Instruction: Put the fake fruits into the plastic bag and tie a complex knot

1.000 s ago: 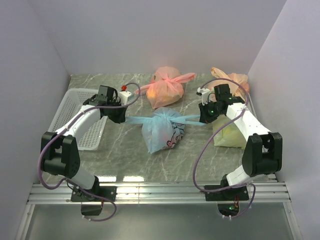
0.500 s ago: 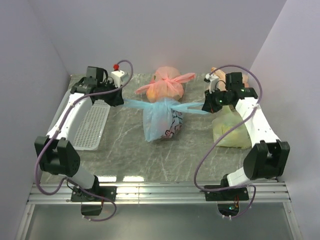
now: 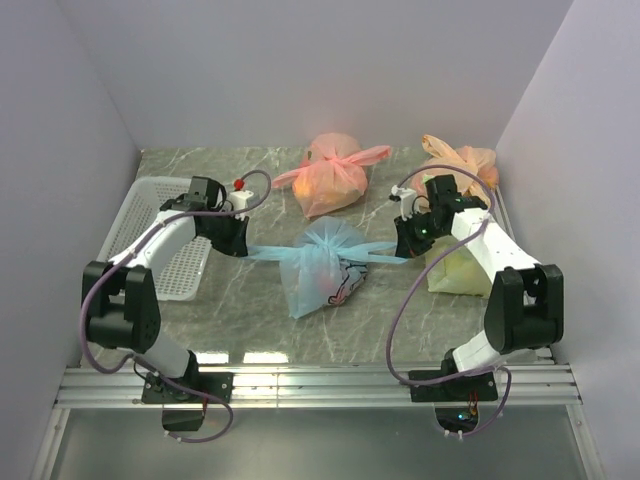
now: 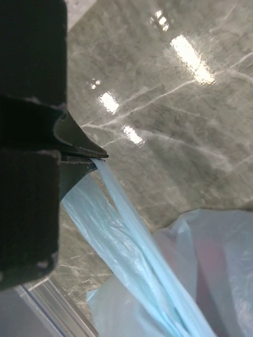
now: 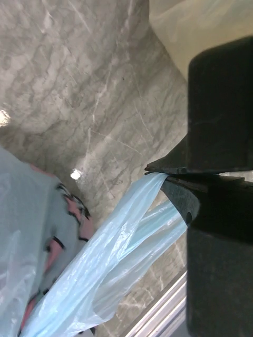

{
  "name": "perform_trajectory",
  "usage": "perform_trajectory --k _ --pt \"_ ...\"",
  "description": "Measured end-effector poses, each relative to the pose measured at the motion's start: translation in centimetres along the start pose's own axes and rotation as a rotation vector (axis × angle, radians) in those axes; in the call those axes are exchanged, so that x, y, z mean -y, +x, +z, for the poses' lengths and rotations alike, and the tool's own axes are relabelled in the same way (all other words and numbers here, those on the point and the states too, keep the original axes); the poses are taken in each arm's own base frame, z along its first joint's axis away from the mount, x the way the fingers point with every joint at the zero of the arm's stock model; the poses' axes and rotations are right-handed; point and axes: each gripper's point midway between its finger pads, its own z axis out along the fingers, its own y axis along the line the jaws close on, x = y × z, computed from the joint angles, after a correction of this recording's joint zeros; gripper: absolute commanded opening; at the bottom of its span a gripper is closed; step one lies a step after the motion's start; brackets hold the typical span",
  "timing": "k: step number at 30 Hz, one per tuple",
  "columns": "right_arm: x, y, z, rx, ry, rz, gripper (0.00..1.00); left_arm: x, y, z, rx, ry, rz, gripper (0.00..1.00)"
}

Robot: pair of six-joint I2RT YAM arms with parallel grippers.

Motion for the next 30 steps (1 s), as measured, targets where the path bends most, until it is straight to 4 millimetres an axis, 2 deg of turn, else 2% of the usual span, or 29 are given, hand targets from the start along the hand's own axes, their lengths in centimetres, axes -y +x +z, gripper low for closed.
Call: perform_trajectory --k 4,5,6,7,9,10,11,12,13,14,15,16,17,18,19,23,25,30 --pt "0.2 -0.6 -0.2 0.005 0.018 0.009 0.21 -0.2 0.1 0.4 -0.012 0.002 -0.022 0.19" --pt "0.4 -1.1 -0.5 0.016 0.028 0.007 0.26 -0.3 -0.3 0.2 -0.001 -0.003 -0.021 0.23" --pt "0.5 -1.6 -0.8 0.028 0.037 0.005 0.37 -0.5 -0.9 -0.2 0.014 -0.01 -0.021 0.26" --pt "0.5 -2.2 -1.1 0.041 0.041 0.003 0.41 -0.5 -1.3 -0.6 0.027 -0.014 -0.02 0.34" --pt "0.4 -3.3 -2.0 0.072 0.048 -0.005 0.5 -0.6 -2.5 -1.6 0.061 -0.025 -0.015 0.44" --pt "0.3 -3.9 -2.5 0.092 0.047 -0.007 0.53 -0.4 -3.0 -2.1 0.075 -0.026 -0.012 0.55" --pt "0.1 -4.5 -3.1 0.114 0.044 -0.013 0.55 -0.3 -3.8 -2.8 0.097 -0.029 -0.002 0.59" --pt "-0.3 -5.1 -3.6 0.135 0.038 -0.019 0.59 0.0 -4.6 -3.5 0.121 -0.028 0.006 0.67" --pt "-0.6 -5.7 -4.1 0.154 0.03 -0.022 0.63 0.3 -5.3 -4.0 0.141 -0.023 0.019 0.79" --pt "-1.0 -6.2 -4.6 0.174 0.02 -0.028 0.64 0.7 -5.9 -4.6 0.161 -0.014 0.026 0.81" --pt "-1.3 -6.6 -5.0 0.188 0.013 -0.034 0.66 1.2 -6.5 -5.1 0.18 -0.005 0.036 0.91" --pt "-1.7 -7.0 -5.4 0.203 0.002 -0.037 0.73 1.6 -6.9 -5.5 0.194 0.004 0.042 0.93" --pt "-2.0 -7.3 -5.7 0.216 -0.008 -0.039 0.75 2.2 -7.4 -6.0 0.212 0.015 0.047 0.93" --pt "-2.4 -7.7 -6.1 0.227 -0.022 -0.045 0.85 2.6 -7.9 -6.4 0.224 0.024 0.048 0.94" --pt "-2.8 -8.1 -6.4 0.237 -0.038 -0.047 0.85 2.9 -8.4 -6.9 0.236 0.033 0.047 0.99" --pt "-4.4 -9.8 -8.0 0.288 -0.099 -0.059 0.86 3.9 -11.2 -9.1 0.301 0.044 0.046 0.99" --pt "-5.2 -11.3 -9.1 0.334 -0.124 -0.054 0.92 4.0 -13.5 -10.6 0.354 0.032 0.056 0.99" --pt "-6.0 -15.7 -11.3 0.469 -0.124 -0.032 0.94 3.6 -18.3 -13.2 0.467 -0.011 0.056 0.99"
